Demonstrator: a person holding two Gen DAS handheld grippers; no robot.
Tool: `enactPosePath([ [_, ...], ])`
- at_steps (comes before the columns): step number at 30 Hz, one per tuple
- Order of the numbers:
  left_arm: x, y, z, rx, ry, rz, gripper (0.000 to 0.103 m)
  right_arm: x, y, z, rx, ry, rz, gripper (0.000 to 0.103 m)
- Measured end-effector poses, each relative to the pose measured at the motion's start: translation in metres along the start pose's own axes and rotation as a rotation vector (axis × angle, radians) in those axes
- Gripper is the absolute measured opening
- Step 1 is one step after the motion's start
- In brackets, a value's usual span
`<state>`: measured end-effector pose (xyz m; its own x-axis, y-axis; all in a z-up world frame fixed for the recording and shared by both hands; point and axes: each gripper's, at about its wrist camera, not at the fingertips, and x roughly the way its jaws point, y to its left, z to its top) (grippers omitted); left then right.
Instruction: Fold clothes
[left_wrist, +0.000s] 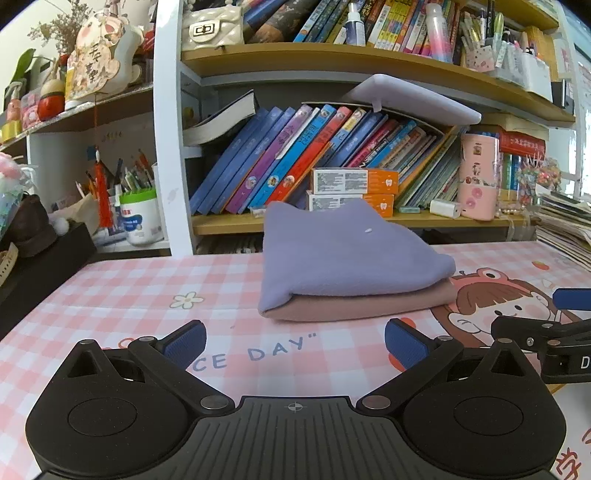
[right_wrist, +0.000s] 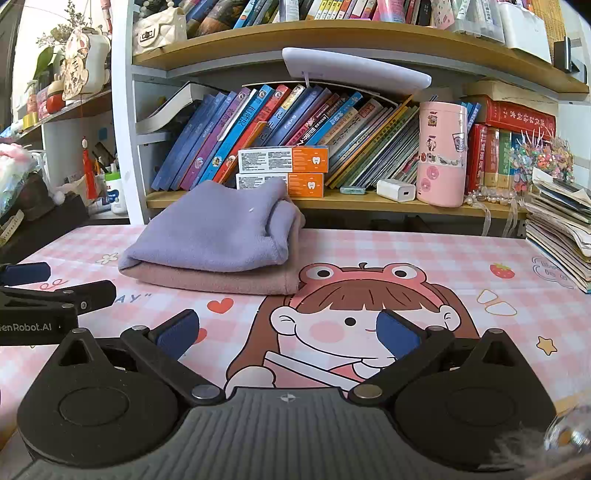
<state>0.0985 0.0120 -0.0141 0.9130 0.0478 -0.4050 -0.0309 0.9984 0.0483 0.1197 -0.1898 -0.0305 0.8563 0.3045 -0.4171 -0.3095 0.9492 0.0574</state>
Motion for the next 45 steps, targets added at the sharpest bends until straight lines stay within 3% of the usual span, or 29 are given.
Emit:
enactPosePath([
  [45,0.0036,0.0005,-0.0008,-0.007,0.023,-0.003,0.103,0.0023,0.0008,-0.0004,-0.006,0.016,-0.006,0.103],
])
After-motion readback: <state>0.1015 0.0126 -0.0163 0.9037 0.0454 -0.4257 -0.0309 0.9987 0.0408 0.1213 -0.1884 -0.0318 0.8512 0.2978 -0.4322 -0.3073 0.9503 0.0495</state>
